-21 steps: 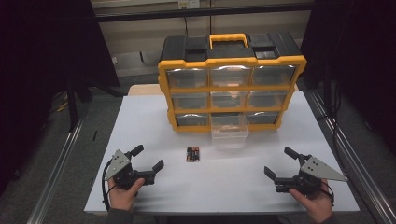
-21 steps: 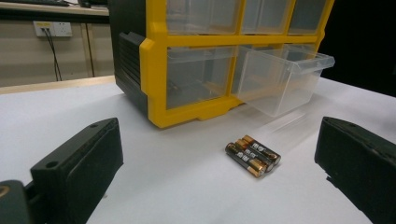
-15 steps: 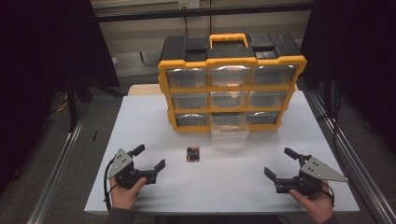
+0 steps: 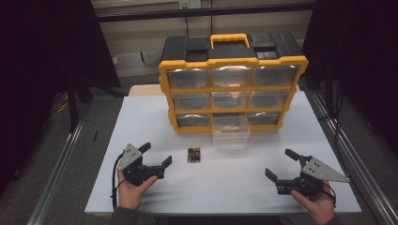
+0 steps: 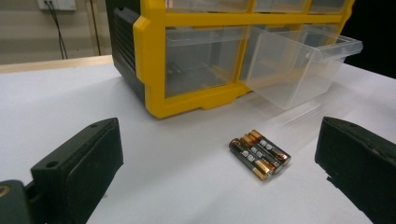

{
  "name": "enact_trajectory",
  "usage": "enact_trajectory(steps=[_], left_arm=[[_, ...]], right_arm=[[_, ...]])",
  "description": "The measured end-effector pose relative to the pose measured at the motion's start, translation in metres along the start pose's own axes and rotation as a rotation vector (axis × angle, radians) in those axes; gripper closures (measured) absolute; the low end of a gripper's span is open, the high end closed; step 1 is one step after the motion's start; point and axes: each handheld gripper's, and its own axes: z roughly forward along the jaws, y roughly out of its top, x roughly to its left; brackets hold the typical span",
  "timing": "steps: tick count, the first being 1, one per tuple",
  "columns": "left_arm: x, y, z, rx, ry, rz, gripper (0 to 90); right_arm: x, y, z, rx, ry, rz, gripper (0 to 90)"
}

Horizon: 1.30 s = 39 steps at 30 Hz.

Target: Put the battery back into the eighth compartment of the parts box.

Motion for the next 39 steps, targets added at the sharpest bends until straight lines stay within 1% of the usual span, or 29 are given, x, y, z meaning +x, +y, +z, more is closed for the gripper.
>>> enact_trajectory(steps=[3,5,7,8,9,10,12,14,15,16,17,19,20,21,22,23,24,25,26,27,29,30,31,32,33,34,35,38,39], left_arm=[[-0.001,0.002,0.006,0.002,0.018,-0.024,1.1],[-0.002,0.003,0.009,0.015,0.025,-0.027,1.2],[-0.003,0.003,0.011,0.027,0.020,-0.025,2.5],[-0.003,0.003,0.013,0.027,0.017,-0.032,2.5],[-0.004,0.003,0.015,0.048,0.009,-0.019,2.7],[-0.006,0.004,0.017,0.047,0.016,-0.029,2.9],[-0.006,0.006,0.019,0.064,0.010,-0.016,3.0],[-0.007,0.006,0.020,0.057,0.015,-0.022,3.8],[-0.008,0.007,0.021,0.063,0.023,-0.015,3.8],[-0.008,0.008,0.022,0.070,0.022,-0.016,5.0],[-0.009,0.009,0.025,0.088,0.008,-0.020,6.7],[-0.009,0.010,0.028,0.100,0.012,-0.011,7.2],[-0.010,0.010,0.029,0.106,0.013,-0.012,8.6],[-0.010,0.011,0.031,0.116,0.002,-0.007,11.7],[-0.011,0.011,0.032,0.121,0.011,-0.004,13.1],[-0.011,0.012,0.035,0.130,-0.002,-0.002,14.5],[-0.012,0.013,0.036,0.150,0.013,0.010,17.4],[-0.014,0.015,0.040,0.185,0.023,0.022,20.6],[-0.014,0.015,0.040,0.185,0.023,0.022,24.6],[-0.015,0.015,0.042,0.208,0.019,0.033,26.6],[-0.017,0.015,0.047,0.219,0.016,0.012,27.2],[-0.017,0.015,0.049,0.234,0.018,0.013,31.1],[-0.018,0.014,0.052,0.247,0.018,-0.005,31.1],[-0.019,0.014,0.057,0.278,0.013,-0.016,36.2],[-0.019,0.014,0.057,0.278,0.013,-0.016,40.0],[-0.021,0.014,0.061,0.297,0.022,-0.007,42.6],[-0.021,0.014,0.061,0.297,0.022,-0.007,43.4],[-0.025,0.014,0.067,0.327,0.009,-0.006,46.6],[-0.028,0.013,0.071,0.343,0.002,-0.012,50.5]], right_arm=[[0.000,0.000,0.000,0.000,-0.001,0.004,0.8],[0.000,0.000,-0.001,0.003,0.004,0.004,0.8],[0.000,0.000,-0.001,-0.001,0.005,0.000,0.8],[0.000,0.000,-0.001,-0.001,0.005,0.000,0.8],[0.000,0.000,0.000,-0.001,0.007,-0.004,0.8],[0.001,0.000,0.000,0.001,0.007,-0.004,0.8],[0.001,0.000,0.000,0.001,0.009,-0.005,0.8],[0.001,0.000,0.000,0.000,0.012,-0.007,0.8],[0.001,0.000,0.000,0.000,0.012,-0.007,0.8],[0.002,0.000,0.000,0.002,0.013,-0.008,0.8],[0.002,0.000,0.000,0.002,0.013,-0.007,0.8],[0.001,0.000,0.000,0.005,0.014,-0.008,0.8],[0.001,0.000,0.000,0.003,0.012,-0.008,0.8],[0.001,0.000,0.000,0.000,0.012,-0.009,0.8],[0.001,0.000,0.000,0.000,0.012,-0.008,0.8],[0.001,0.000,0.000,0.000,0.013,-0.008,0.9],[0.001,0.000,0.000,0.000,0.013,-0.008,0.9],[0.002,0.000,0.000,0.001,0.012,-0.008,0.9],[0.002,0.000,0.000,0.001,0.012,-0.008,0.9],[0.001,0.000,0.000,0.000,0.013,-0.010,0.9],[0.002,0.001,0.000,0.003,0.012,-0.007,0.9],[0.001,0.001,0.000,-0.004,0.015,-0.010,0.9],[0.001,0.001,0.000,-0.004,0.015,-0.010,0.9],[0.001,0.001,0.000,-0.004,0.013,-0.006,0.9],[0.001,0.001,0.000,-0.004,0.013,-0.006,0.9],[0.001,0.001,0.000,-0.004,0.013,-0.008,0.9],[0.001,0.001,0.000,-0.004,0.013,-0.008,0.9],[0.001,0.001,0.000,-0.005,0.015,-0.009,0.9],[0.001,0.001,-0.001,-0.005,0.018,-0.012,1.0]])
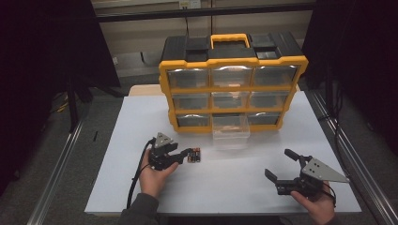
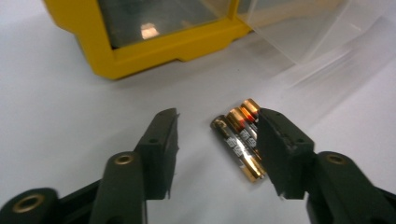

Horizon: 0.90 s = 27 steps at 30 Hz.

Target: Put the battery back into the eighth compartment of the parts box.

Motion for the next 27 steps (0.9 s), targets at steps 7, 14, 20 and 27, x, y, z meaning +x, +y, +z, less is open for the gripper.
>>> enact_trajectory(steps=[7,14,20,27], left_arm=[[-0.004,0.001,0.008,0.063,-0.021,-0.014,59.4],[-0.007,0.002,0.015,0.130,-0.035,-0.010,64.5],[-0.006,0.001,0.018,0.204,0.029,0.001,70.9],[-0.005,0.004,0.020,0.222,0.037,-0.020,77.1]], right_arm=[[0.000,0.000,0.000,0.002,0.000,-0.001,1.0],[0.001,0.000,0.000,0.002,0.003,0.000,1.1],[0.001,0.000,-0.001,0.002,0.004,0.000,1.1],[0.001,0.001,-0.001,-0.002,0.001,-0.003,1.1]])
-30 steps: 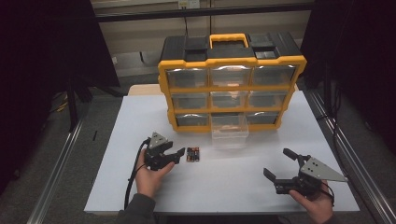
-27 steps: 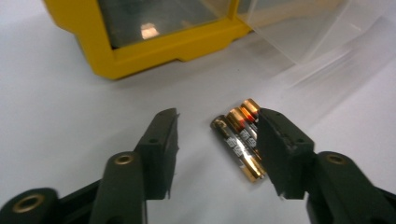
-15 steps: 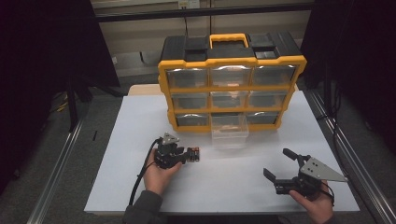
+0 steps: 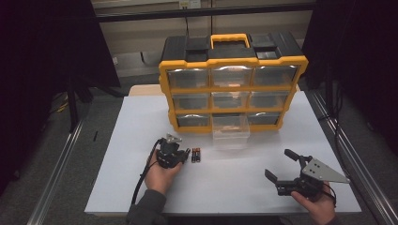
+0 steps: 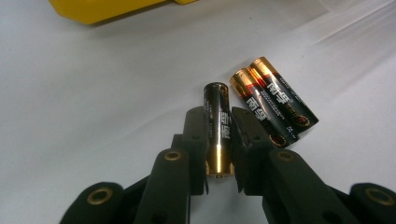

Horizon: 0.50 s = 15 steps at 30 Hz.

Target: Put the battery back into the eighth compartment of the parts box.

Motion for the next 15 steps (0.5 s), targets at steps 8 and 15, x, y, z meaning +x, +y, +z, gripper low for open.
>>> enact_trajectory(steps=[8,15], left_arm=[[0.005,0.004,-0.005,0.016,-0.034,-0.035,77.4],[0.005,0.016,-0.022,-0.017,-0.115,-0.073,77.4]], right_arm=[[-0.001,0.000,-0.001,0.000,-0.001,-0.007,1.2],[-0.001,0.000,-0.001,-0.003,-0.001,0.002,1.2]])
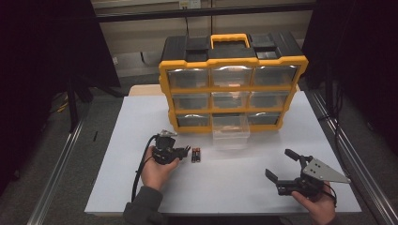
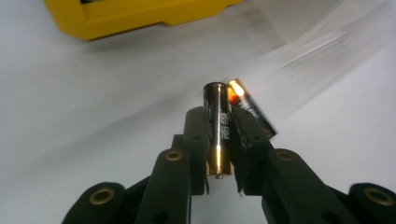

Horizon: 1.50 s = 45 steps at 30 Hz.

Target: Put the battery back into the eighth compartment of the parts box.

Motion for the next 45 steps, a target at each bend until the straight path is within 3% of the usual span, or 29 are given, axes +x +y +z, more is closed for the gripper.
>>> enact_trajectory(steps=[8,9,10,28,45], left_arm=[[-0.012,0.022,-0.008,-0.018,-0.067,0.008,77.4],[-0.011,0.025,-0.010,0.005,-0.065,0.044,77.4],[-0.014,0.030,-0.012,-0.001,-0.084,0.040,77.4],[-0.035,0.069,-0.027,0.003,-0.137,0.095,77.4],[-0.053,0.096,-0.022,0.018,-0.157,0.130,77.4]], right_arm=[[0.000,0.000,0.000,0.000,0.001,0.003,1.1],[0.000,0.000,0.000,0.000,0.001,0.003,1.1],[0.000,0.000,0.000,0.000,0.003,0.000,1.1],[0.000,-0.001,0.001,0.001,0.006,0.004,1.1],[0.000,-0.001,0.000,0.006,0.019,-0.004,1.1]])
